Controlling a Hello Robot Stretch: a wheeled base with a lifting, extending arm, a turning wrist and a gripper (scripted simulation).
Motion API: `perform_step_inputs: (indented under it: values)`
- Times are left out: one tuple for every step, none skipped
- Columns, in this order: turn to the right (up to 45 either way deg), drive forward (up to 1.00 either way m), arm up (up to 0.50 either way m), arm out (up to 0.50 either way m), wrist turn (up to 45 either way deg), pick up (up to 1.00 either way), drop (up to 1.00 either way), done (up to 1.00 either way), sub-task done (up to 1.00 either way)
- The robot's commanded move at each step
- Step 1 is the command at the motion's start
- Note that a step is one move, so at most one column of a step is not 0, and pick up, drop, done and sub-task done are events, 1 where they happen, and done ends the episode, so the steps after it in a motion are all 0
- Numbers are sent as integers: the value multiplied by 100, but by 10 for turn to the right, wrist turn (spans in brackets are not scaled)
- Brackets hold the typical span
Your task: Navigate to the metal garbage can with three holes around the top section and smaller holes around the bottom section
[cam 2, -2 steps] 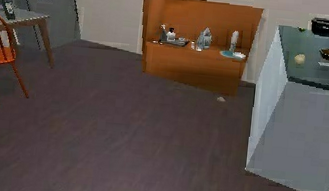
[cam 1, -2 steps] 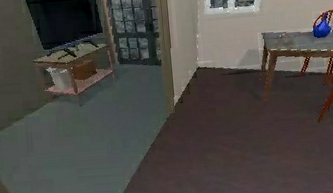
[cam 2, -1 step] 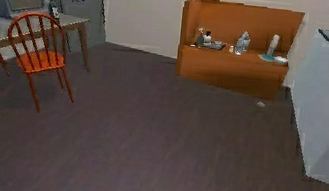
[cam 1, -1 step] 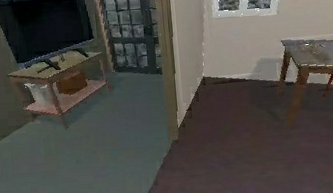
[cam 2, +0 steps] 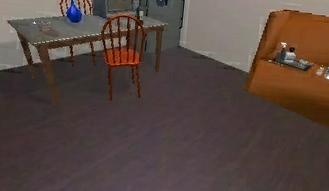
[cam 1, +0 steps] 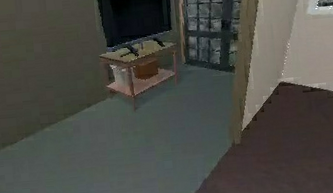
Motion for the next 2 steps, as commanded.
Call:
perform_step_inputs:
  values:
    - [0,45,0,0,0,0,0,0,0]
    - [-450,0,0,0,0,0,0,0,0]
